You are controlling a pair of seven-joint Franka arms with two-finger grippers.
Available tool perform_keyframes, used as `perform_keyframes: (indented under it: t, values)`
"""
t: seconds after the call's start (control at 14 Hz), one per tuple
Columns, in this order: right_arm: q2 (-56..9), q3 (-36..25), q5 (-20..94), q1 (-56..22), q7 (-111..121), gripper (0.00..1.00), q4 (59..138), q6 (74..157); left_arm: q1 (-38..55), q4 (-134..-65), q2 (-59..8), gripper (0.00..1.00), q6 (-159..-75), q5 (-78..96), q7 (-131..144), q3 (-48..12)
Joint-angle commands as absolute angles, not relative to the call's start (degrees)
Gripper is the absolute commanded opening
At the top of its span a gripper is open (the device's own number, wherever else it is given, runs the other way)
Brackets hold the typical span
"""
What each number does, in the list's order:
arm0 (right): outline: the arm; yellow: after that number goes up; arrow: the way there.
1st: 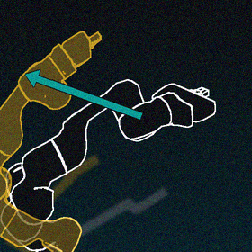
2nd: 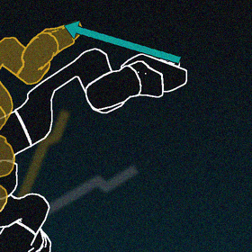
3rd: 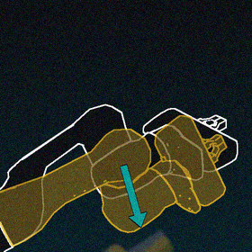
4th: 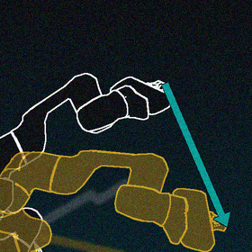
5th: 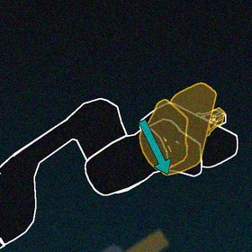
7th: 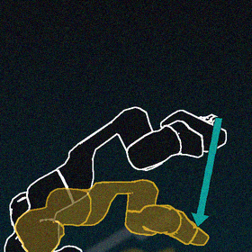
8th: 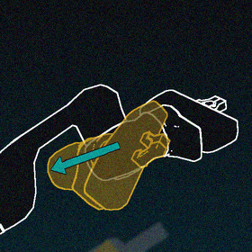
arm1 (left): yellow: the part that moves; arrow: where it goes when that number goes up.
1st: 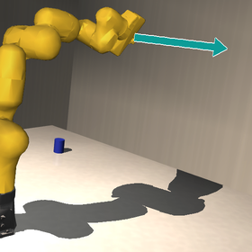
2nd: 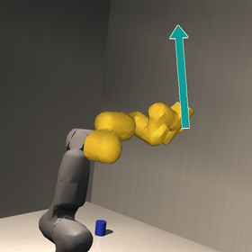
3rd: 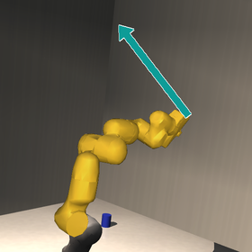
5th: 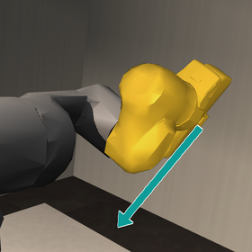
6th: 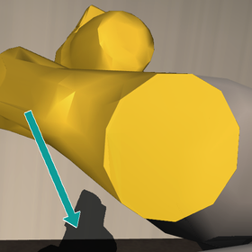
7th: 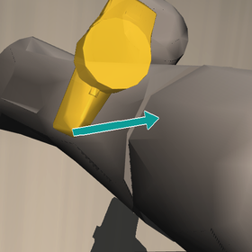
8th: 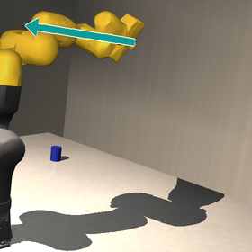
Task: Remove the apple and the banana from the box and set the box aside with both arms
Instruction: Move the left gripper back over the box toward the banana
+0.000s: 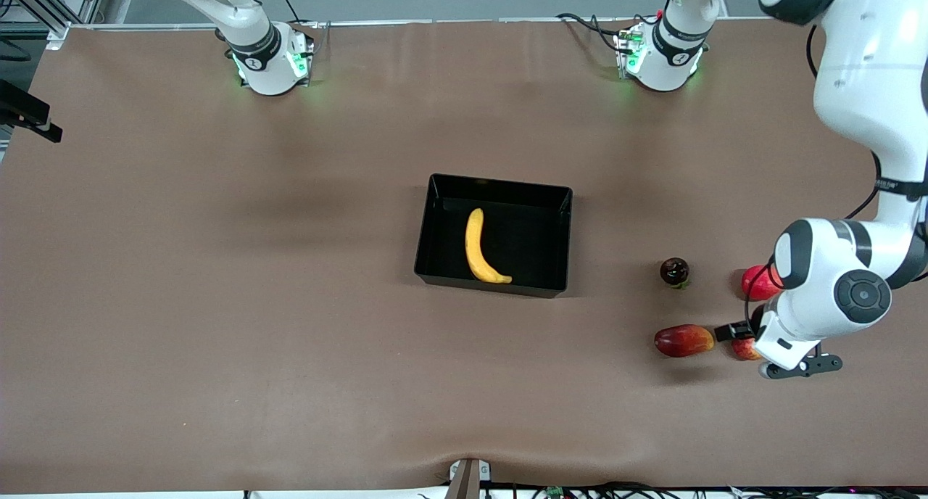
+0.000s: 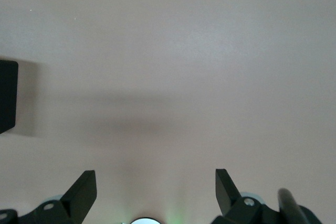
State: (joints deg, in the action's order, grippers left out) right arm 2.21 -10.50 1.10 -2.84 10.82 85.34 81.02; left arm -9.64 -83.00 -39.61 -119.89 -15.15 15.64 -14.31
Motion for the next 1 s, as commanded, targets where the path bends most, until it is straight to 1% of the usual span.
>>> perform_keyframes:
  t: [0.0, 0.14, 0.21, 0.64, 0.93]
  values:
    - [1.58, -10.20, 1.32, -2.20, 10.90, 1.00, 84.29, 80.60, -9.58, -84.64, -34.81, 1.00, -113.40, -15.64, 18.18, -19.66]
    - [1.58, -10.20, 1.41, -2.20, 10.99, 1.00, 84.29, 80.60, -9.32, -84.81, -34.37, 1.00, -111.45, -15.82, 24.05, -24.93]
    - [1.58, -10.20, 1.32, -2.20, 10.99, 1.00, 84.29, 80.60, -8.45, -85.34, -34.45, 1.00, -111.45, -15.99, 28.26, -26.61]
    - [1.58, -10.20, 1.32, -2.20, 10.99, 1.00, 84.29, 80.60, 3.50, -85.25, -35.59, 1.00, -113.11, -16.70, 39.10, -26.98]
    - [1.58, -10.20, 1.32, -2.20, 10.99, 1.00, 84.29, 80.60, 10.70, -85.34, -38.40, 1.00, -119.33, -16.70, 45.24, -26.98]
